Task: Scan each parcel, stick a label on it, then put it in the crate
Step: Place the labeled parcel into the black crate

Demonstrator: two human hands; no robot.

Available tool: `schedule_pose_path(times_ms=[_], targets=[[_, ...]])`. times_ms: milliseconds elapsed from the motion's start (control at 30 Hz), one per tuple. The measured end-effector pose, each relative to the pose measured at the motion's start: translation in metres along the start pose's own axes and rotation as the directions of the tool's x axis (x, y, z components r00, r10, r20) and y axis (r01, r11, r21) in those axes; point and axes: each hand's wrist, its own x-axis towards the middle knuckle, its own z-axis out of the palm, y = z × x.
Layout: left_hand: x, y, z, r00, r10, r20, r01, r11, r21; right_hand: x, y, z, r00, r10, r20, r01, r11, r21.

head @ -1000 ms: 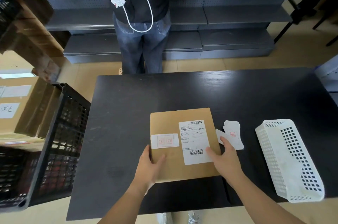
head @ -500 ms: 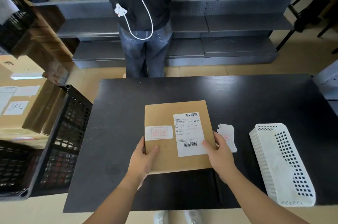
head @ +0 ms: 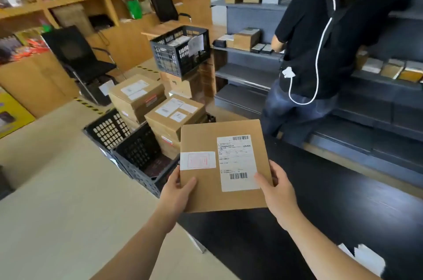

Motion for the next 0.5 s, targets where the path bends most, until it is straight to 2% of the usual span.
schedule_pose_path(times_ms=[233,500], targets=[[0.024,0.01,-0.125,0.993,0.045,-0.11,-0.057,0.992,-0.116,0.01,-0.057,0.127,0.982,-0.116,0.15,0.115,0.993,0.019],[0.085,0.024,-0.252,0.99,0.073,-0.118,-0.09,0.985,-0.148,0.025,-0.091,0.261,0.974,-0.15,0.172,0.149,0.989,0.014]])
